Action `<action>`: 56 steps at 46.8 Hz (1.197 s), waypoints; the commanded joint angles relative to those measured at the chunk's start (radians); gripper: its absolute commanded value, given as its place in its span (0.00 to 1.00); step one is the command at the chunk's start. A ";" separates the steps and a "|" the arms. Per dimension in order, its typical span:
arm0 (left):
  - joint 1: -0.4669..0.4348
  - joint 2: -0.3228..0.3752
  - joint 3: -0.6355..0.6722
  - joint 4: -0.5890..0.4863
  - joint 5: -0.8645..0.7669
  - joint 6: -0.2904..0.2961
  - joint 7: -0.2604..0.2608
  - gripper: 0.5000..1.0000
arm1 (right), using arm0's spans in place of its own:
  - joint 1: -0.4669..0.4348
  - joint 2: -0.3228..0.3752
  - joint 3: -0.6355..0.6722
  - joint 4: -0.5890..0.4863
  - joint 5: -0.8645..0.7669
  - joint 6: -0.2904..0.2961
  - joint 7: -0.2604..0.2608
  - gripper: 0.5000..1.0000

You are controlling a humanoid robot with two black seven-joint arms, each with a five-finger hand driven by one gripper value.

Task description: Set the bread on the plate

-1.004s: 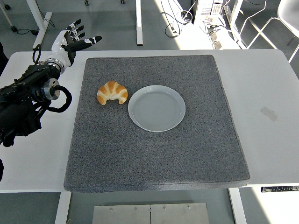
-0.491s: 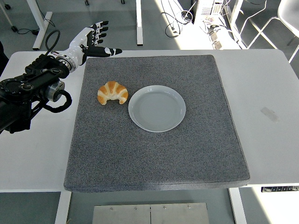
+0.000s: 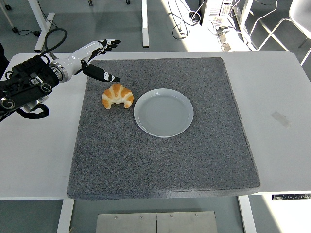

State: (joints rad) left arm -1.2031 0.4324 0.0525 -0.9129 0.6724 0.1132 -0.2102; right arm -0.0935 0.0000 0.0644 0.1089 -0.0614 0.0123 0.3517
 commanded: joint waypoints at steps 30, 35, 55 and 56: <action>-0.030 0.005 0.043 -0.030 0.271 0.000 0.172 0.91 | 0.000 0.000 0.000 0.000 0.000 0.000 0.000 1.00; -0.030 -0.004 0.043 -0.030 0.300 0.000 0.173 0.90 | 0.000 0.000 0.000 0.000 0.000 0.000 0.001 1.00; -0.029 -0.047 0.087 -0.026 0.308 -0.013 0.201 0.87 | 0.000 0.000 0.000 0.000 0.000 0.000 0.000 1.00; -0.029 -0.050 0.089 -0.024 0.308 -0.013 0.203 0.87 | 0.000 0.000 0.000 0.000 0.000 0.000 0.001 1.00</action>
State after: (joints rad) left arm -1.2324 0.3917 0.1394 -0.9400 0.9794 0.0997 -0.0112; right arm -0.0935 0.0000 0.0644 0.1089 -0.0614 0.0123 0.3521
